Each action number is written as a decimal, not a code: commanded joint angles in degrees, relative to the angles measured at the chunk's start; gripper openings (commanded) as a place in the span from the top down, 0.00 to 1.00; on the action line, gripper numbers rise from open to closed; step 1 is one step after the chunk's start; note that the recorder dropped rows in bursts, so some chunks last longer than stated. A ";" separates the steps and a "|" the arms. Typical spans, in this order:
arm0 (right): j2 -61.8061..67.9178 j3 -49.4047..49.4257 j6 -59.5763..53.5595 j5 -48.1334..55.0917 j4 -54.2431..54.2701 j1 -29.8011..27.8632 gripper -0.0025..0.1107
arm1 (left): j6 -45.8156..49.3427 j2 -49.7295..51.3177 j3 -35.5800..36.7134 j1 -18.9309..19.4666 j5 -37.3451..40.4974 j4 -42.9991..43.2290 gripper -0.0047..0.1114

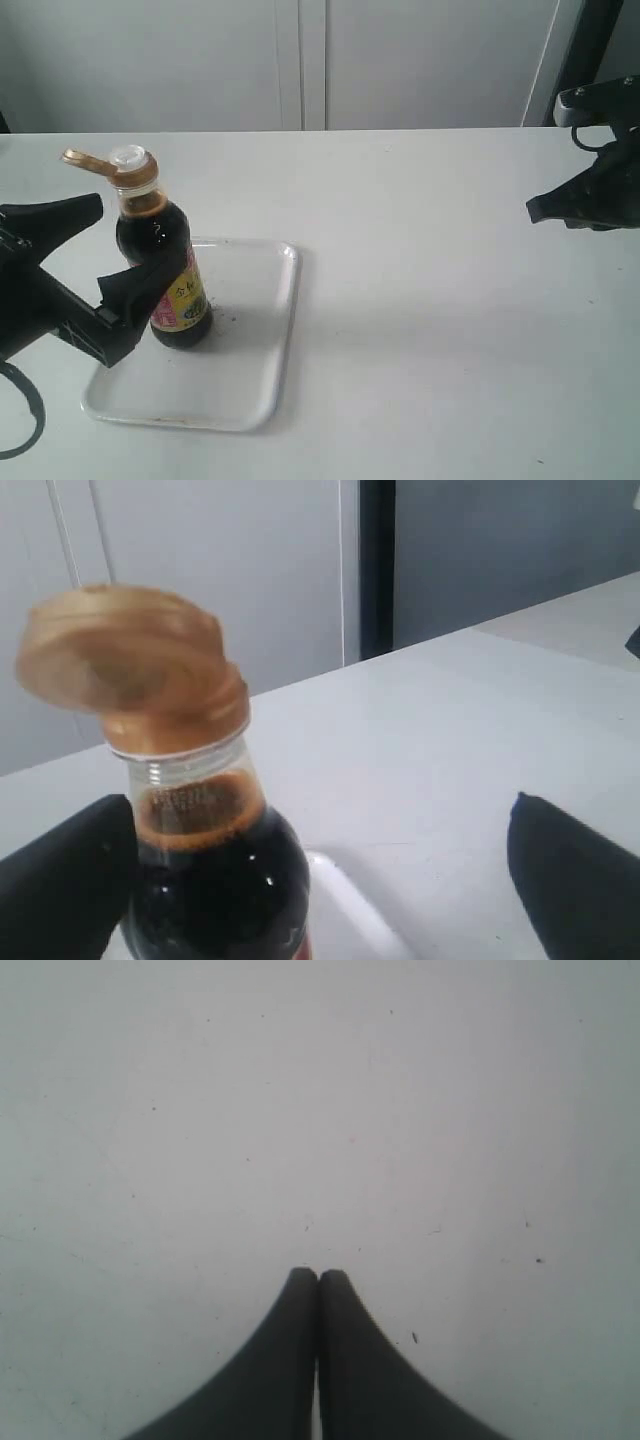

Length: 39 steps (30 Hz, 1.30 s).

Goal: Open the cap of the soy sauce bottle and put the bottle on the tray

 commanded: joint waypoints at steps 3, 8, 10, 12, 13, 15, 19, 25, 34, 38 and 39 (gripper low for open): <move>-0.09 -0.29 -0.68 -0.37 0.15 -0.18 0.98 | -0.63 -6.49 0.36 0.16 3.69 -1.59 0.09; -0.09 -0.29 -0.68 -0.37 0.15 -0.18 0.98 | -0.73 -10.45 -0.43 0.16 3.04 -2.13 0.09; -0.09 -0.29 -0.68 -0.37 0.15 -0.18 0.98 | -0.73 -11.46 -1.01 0.16 2.91 -2.13 0.09; -0.09 -0.29 -0.68 -0.37 0.15 -0.18 0.98 | -0.73 -12.21 -2.04 0.16 2.78 -2.13 0.09; -0.09 -0.29 -0.68 -0.37 0.15 -0.18 0.98 | -0.73 -12.48 -2.51 0.16 3.00 -2.13 0.09; -0.09 -0.29 -0.68 -0.37 0.15 -0.18 0.98 | -0.73 -12.48 -3.93 0.16 3.14 -2.35 0.10; -0.09 -0.29 -1.03 -0.69 0.04 -0.18 0.98 | -0.73 -12.48 -7.63 0.16 6.03 -4.77 0.15; -0.09 -0.29 -1.25 -0.81 0.04 -0.18 0.98 | 0.80 -12.48 -14.13 0.16 8.80 -8.68 0.51; -0.09 -0.29 -3.48 -0.76 0.04 -0.18 0.98 | 14.71 -12.48 -21.87 0.16 26.17 -15.43 0.96; -0.31 -0.57 -3.60 0.18 -1.40 -0.18 0.98 | 26.65 -12.37 -28.60 0.16 46.30 -24.04 0.96; -0.39 -1.22 -3.60 1.19 -2.06 -0.18 0.98 | 27.68 -12.37 -30.37 0.16 49.40 -26.05 0.96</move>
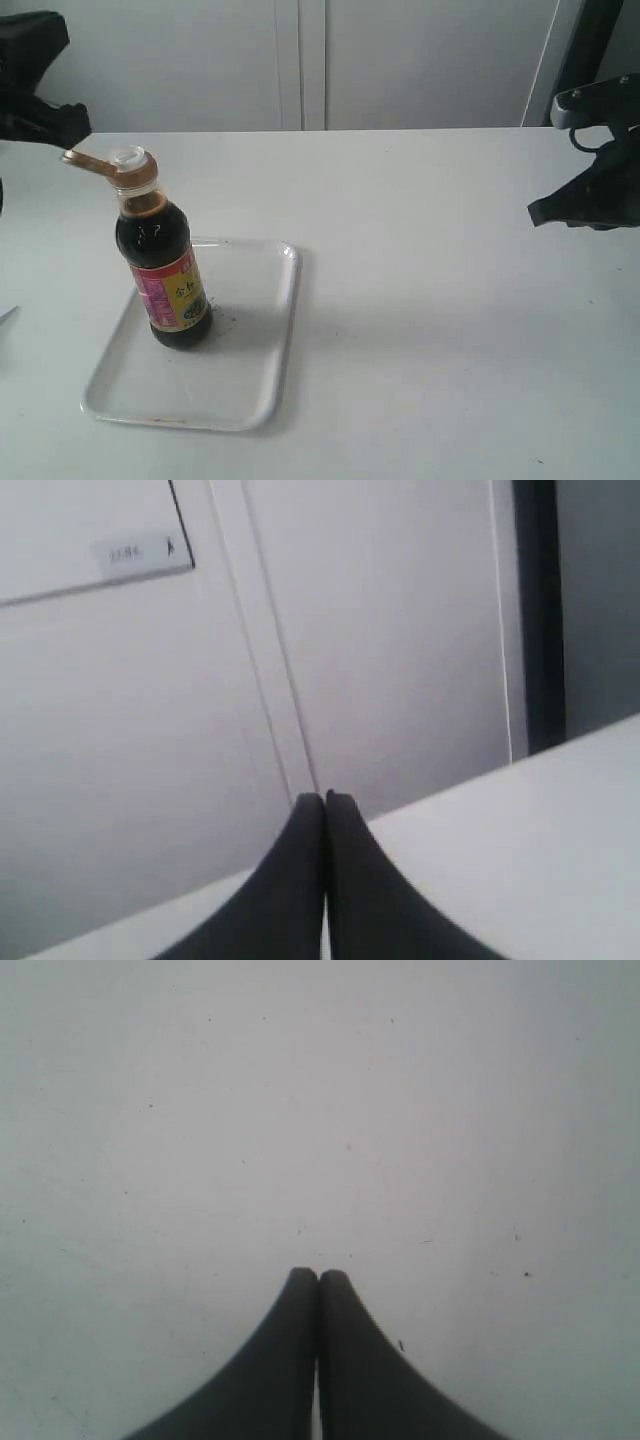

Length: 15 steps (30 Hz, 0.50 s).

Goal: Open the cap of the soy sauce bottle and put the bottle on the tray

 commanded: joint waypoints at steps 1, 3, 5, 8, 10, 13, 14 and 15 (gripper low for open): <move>-0.39 -2.18 -0.55 3.29 -2.33 -0.18 0.98 | 8.85 -0.32 -7.02 0.16 18.43 -7.94 0.96; -0.39 -4.24 -0.36 7.33 -2.40 -0.18 0.98 | 8.81 -0.23 -10.38 0.29 25.17 -8.15 0.96; -0.39 -5.93 -0.36 10.71 -2.56 -0.18 0.98 | 8.26 0.42 -14.58 1.61 33.31 -8.15 0.96; -0.39 -7.99 -0.07 14.03 -2.56 -0.18 0.98 | 7.97 1.98 -19.16 5.26 41.95 -8.15 0.96; -0.57 -8.87 0.38 15.48 -2.56 -0.18 0.98 | 7.95 2.87 -20.83 8.07 45.03 -8.15 0.96; -0.79 -10.17 1.18 17.09 -2.56 -0.18 0.98 | 7.69 3.78 -21.43 11.76 47.35 -8.15 0.96; -0.79 -10.63 2.18 18.12 -2.85 -0.18 0.98 | 7.00 4.04 -21.43 12.95 47.92 -8.15 0.96; -0.84 -11.20 3.29 19.25 -3.42 -0.18 0.98 | 6.38 4.29 -21.43 14.12 48.63 -8.15 0.96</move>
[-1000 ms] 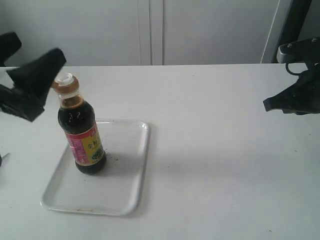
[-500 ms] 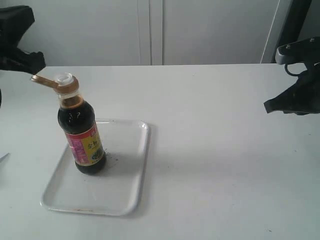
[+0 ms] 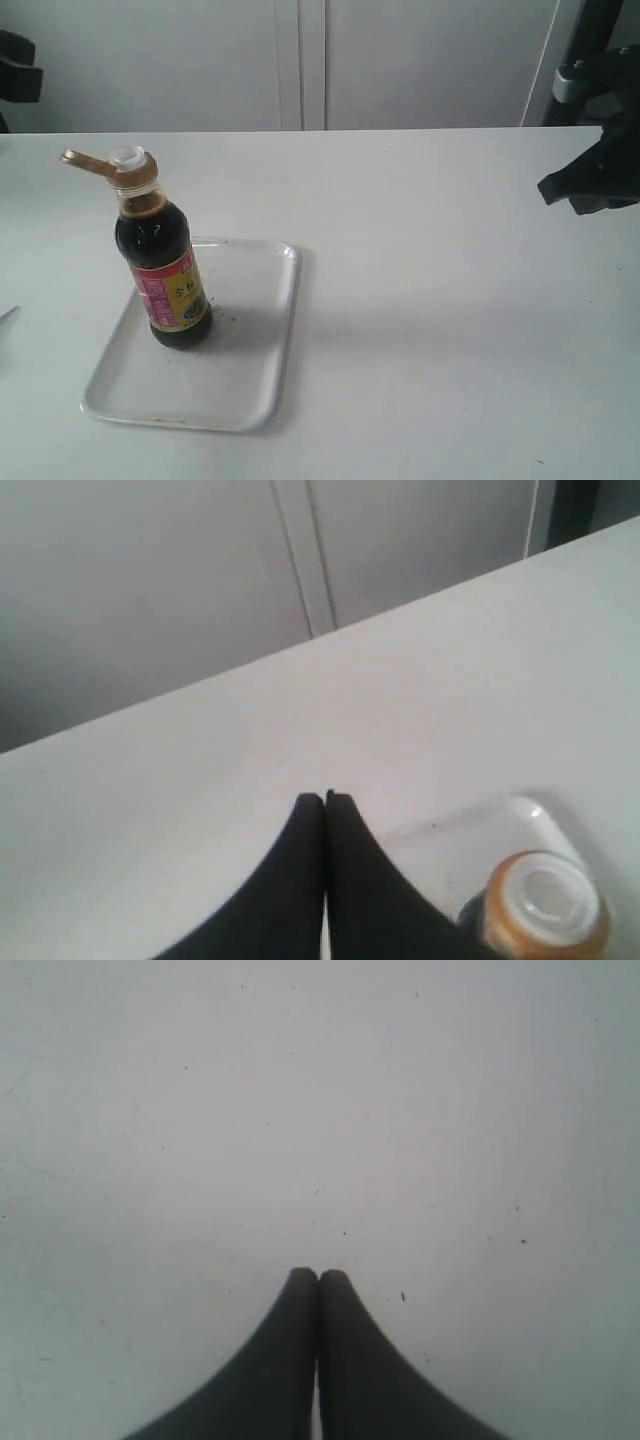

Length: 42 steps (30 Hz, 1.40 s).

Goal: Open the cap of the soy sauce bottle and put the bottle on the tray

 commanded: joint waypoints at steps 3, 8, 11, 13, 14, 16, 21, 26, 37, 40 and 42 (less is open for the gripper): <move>-0.83 -3.79 5.70 7.52 -4.65 -0.18 0.98 | -2.81 0.73 -0.54 6.75 7.11 -0.65 0.96; -1.79 -4.44 8.73 9.11 -9.40 -0.18 0.98 | -2.63 0.73 -0.54 9.81 14.18 -0.65 0.96; -3.09 -3.89 9.57 8.60 -9.53 -0.29 0.98 | -2.63 -0.24 -0.17 10.61 18.35 0.41 0.96; -4.13 -3.25 9.70 8.27 -9.53 -0.29 0.98 | -2.63 -1.62 0.68 10.61 18.34 0.68 0.96; -4.78 -2.87 9.82 7.82 -9.53 -0.29 0.98 | -2.63 -2.58 1.28 10.61 17.70 0.68 0.96; -6.69 -0.74 10.25 5.15 -9.53 -0.29 0.98 | -2.51 -5.48 3.50 10.61 16.35 1.14 0.96; -14.84 8.17 10.25 -9.38 -9.42 -0.29 0.98 | -3.65 -14.36 11.32 10.61 5.76 1.41 0.96; -21.99 14.45 10.25 -17.91 -7.97 -0.29 0.98 | -4.86 -20.19 17.05 10.61 0.38 1.41 0.96; -40.05 28.19 10.03 -32.22 -6.98 -0.19 0.98 | -5.65 -31.90 25.60 10.50 -2.09 0.87 0.96; -43.79 30.70 10.29 -35.38 -6.68 -0.19 0.98 | -6.84 -34.77 26.97 10.50 -0.93 0.48 0.96; -46.91 32.11 12.20 -39.25 -6.56 -0.19 0.98 | -9.21 -36.67 28.05 10.50 -0.49 0.48 0.96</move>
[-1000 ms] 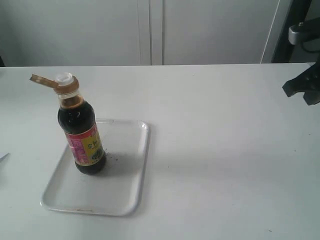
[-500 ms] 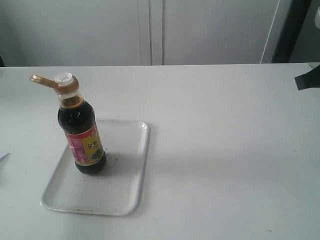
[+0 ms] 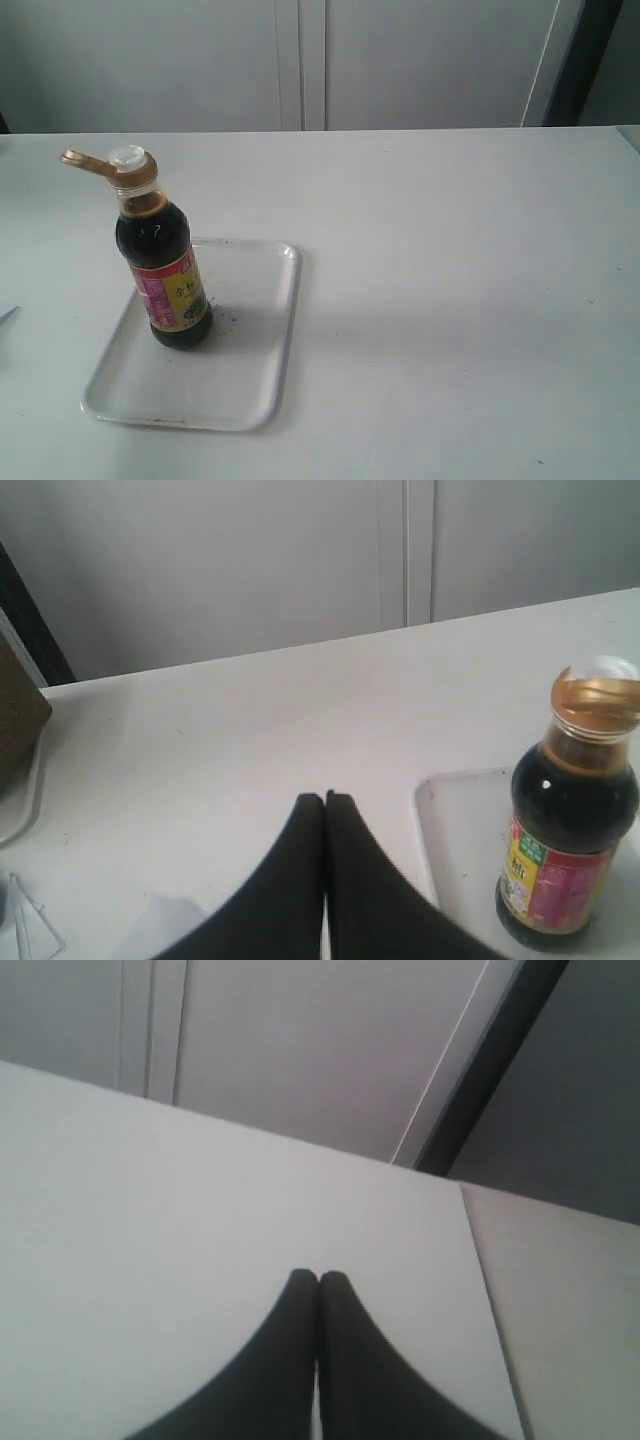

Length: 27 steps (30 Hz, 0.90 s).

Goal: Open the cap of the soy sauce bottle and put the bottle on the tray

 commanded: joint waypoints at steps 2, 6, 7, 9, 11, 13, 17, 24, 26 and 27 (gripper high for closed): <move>-8.09 3.35 2.61 -7.26 0.45 -0.19 0.98 | -3.74 -4.70 2.55 0.12 0.97 -0.84 0.96; -11.85 3.77 2.48 -6.14 0.42 -0.19 0.98 | -4.33 -7.17 3.22 0.12 1.06 -0.84 0.96; -12.48 3.77 2.48 -4.51 0.77 -0.19 0.98 | -4.31 -7.84 3.22 0.12 1.06 -0.84 0.96; -13.07 3.82 2.48 -1.98 0.51 -0.19 0.98 | -4.31 -9.35 3.22 0.12 0.67 -0.84 0.96; -13.07 3.82 2.48 -1.12 0.51 -0.19 0.98 | -4.31 -10.57 3.22 0.12 -0.33 -0.84 0.96; -13.07 3.82 3.01 0.03 0.51 -0.19 0.98 | -4.31 -11.96 3.32 0.12 -0.34 -0.84 0.96; -13.07 3.92 2.83 1.82 0.51 -0.19 0.98 | -4.31 -14.23 3.78 0.12 0.43 -0.84 0.96; -13.20 11.48 2.83 -7.25 0.51 -0.19 0.98 | -5.64 -18.45 9.29 0.12 -4.42 -1.14 0.96; -13.20 14.44 2.83 -11.66 0.51 -0.19 0.98 | -6.31 -18.72 10.96 0.12 -5.26 -1.14 0.96; -13.20 15.40 2.83 -13.16 0.51 -0.19 0.98 | -6.31 -18.72 11.71 0.12 -5.25 -1.14 0.96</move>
